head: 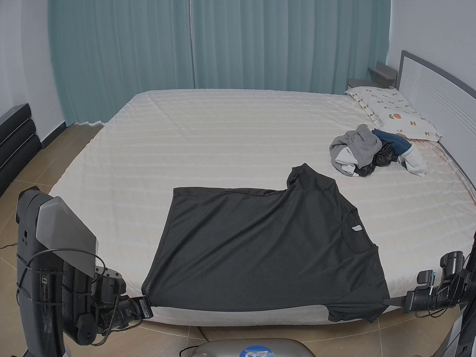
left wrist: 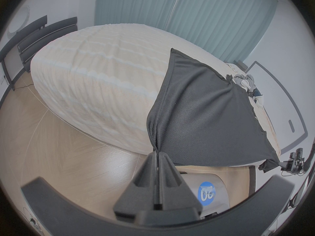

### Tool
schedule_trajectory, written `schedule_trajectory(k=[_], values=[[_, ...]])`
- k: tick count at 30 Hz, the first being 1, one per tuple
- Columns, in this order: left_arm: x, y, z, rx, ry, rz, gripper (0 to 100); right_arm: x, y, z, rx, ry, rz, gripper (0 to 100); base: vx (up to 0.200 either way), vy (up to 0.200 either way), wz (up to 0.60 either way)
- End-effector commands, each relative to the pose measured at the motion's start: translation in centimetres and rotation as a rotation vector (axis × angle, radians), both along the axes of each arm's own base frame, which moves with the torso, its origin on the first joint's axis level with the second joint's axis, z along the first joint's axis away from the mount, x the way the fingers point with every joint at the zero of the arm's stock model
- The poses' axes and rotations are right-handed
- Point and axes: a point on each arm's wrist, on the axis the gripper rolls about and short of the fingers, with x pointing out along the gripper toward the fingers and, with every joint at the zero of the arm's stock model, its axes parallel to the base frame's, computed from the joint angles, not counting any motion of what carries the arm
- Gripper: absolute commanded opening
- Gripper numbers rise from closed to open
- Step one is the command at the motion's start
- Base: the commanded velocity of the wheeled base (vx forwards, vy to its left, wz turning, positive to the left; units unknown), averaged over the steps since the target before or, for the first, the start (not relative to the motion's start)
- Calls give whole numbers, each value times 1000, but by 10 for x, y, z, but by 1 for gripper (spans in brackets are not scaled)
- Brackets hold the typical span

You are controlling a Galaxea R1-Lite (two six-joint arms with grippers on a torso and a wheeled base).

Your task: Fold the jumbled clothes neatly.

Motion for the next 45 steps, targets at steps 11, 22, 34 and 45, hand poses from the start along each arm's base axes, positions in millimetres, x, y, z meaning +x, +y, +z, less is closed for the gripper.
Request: schedule_trajectory(k=[11, 22, 34, 45], values=[[21, -3, 29, -92, -132, 61, 0, 7, 0, 29, 21, -192, 10, 0, 0, 0, 0], [70, -8, 43, -296, -291, 212, 0, 55, 16, 46, 112, -272, -101, 0, 0, 0, 0], [83, -2, 79, -394, -428, 257, 0, 85, 19, 69, 181, -363, -191, 0, 0, 0, 0], [60, 3, 94, -394, -439, 255, 0, 40, 27, 68, 133, -337, -152, 0, 0, 0, 0]])
